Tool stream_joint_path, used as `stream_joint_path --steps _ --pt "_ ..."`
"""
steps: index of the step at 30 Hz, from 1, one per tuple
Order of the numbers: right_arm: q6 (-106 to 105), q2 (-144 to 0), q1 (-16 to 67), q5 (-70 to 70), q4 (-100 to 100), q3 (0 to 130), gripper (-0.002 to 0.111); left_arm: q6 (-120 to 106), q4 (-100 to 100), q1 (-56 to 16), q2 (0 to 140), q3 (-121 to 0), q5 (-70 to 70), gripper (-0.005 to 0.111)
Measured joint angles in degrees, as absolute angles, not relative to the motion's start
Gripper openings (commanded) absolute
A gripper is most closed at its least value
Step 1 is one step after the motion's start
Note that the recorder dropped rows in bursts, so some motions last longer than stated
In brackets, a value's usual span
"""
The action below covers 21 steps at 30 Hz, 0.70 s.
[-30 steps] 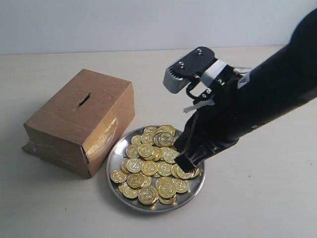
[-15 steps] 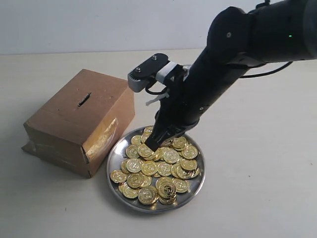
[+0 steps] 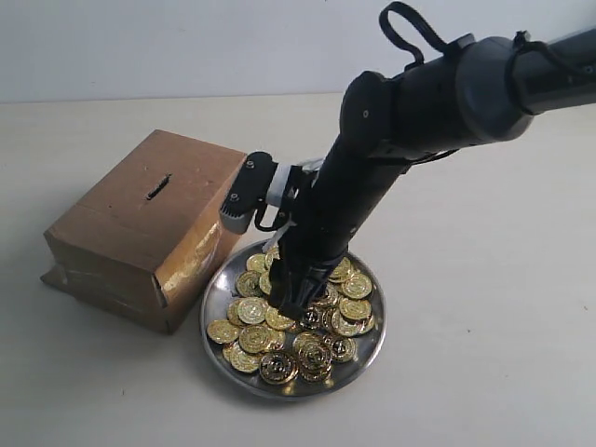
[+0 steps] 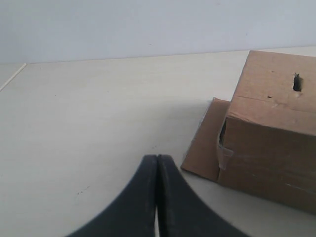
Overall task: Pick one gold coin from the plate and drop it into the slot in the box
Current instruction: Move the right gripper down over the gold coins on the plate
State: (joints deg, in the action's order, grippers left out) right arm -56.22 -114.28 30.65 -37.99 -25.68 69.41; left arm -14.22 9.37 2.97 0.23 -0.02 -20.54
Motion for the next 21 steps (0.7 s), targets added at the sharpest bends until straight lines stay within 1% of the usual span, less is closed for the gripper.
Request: stream_joint_path --steps 5,7,9,15,21 --pt "-57.63 -115.03 34.41 -32.70 -25.68 69.41 0.054 -14.22 9.37 2.97 0.23 -0.02 -20.54 0.000" --pt "-55.91 -115.03 35.33 -30.33 -25.68 69.41 0.054 -14.22 9.37 2.97 0.23 -0.02 -20.54 0.000" --pt "-51.46 -115.03 35.55 -27.82 -25.14 69.41 0.054 -14.22 9.37 2.97 0.23 -0.02 -20.54 0.000" --pt "-41.38 -115.03 35.55 -26.14 -17.66 69.41 0.054 -14.22 9.37 2.97 0.23 -0.02 -20.54 0.000" --pt "-36.69 -115.03 35.55 -25.58 -13.38 69.41 0.054 -14.22 9.37 2.97 0.23 -0.02 -20.54 0.000"
